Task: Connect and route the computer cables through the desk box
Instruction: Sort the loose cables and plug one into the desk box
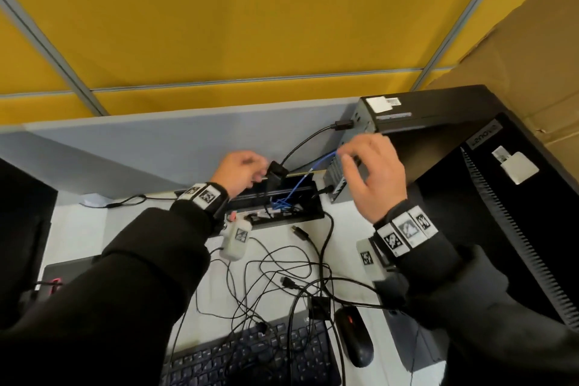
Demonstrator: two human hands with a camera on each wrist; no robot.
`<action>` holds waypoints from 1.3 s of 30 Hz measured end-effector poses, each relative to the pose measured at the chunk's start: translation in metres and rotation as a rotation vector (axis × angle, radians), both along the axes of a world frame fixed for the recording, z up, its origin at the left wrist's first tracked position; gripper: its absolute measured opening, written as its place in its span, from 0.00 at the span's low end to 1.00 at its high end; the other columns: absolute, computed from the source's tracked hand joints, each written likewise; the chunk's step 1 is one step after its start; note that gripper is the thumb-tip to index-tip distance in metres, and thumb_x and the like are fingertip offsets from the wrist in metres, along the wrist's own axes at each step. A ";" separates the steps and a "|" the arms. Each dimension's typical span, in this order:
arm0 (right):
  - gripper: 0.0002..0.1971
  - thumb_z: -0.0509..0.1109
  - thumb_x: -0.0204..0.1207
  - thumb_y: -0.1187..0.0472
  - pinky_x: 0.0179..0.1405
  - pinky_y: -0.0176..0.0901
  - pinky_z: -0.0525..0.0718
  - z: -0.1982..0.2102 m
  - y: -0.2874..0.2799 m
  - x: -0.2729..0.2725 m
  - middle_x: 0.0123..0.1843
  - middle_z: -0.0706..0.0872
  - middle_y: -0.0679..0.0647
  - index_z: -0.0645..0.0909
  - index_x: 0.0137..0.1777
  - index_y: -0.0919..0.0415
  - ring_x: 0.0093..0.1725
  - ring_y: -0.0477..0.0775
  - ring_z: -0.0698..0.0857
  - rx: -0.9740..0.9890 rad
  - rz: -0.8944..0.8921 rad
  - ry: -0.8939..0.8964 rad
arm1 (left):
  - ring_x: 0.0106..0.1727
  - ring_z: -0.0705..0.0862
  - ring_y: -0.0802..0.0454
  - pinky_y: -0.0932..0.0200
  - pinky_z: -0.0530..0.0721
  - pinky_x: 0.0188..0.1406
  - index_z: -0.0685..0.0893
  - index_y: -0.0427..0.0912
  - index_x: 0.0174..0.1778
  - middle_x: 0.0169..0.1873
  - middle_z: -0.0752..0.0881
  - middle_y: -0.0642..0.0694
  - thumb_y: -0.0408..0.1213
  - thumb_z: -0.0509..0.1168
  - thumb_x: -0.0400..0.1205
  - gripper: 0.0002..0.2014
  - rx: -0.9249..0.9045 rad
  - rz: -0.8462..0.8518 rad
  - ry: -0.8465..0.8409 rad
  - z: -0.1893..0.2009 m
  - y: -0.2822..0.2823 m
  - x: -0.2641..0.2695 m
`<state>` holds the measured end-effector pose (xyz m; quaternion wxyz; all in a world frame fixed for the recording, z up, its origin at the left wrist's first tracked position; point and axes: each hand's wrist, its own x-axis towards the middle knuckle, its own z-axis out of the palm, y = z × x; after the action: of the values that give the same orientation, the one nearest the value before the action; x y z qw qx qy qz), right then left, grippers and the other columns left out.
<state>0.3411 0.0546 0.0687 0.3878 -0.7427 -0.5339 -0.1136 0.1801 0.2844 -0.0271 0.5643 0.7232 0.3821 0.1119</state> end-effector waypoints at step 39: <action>0.14 0.60 0.88 0.46 0.52 0.47 0.82 -0.221 0.042 -0.019 0.48 0.89 0.49 0.88 0.58 0.45 0.51 0.56 0.86 -0.888 -0.046 0.522 | 0.71 0.82 0.44 0.46 0.71 0.77 0.70 0.60 0.82 0.75 0.81 0.46 0.42 0.71 0.80 0.34 0.174 -0.429 0.580 -0.121 -0.056 -0.024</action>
<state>0.3225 0.0967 -0.1526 0.1530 -0.8509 -0.3996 0.3047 0.1559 0.2285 -0.1483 0.3796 0.8337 0.3548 -0.1867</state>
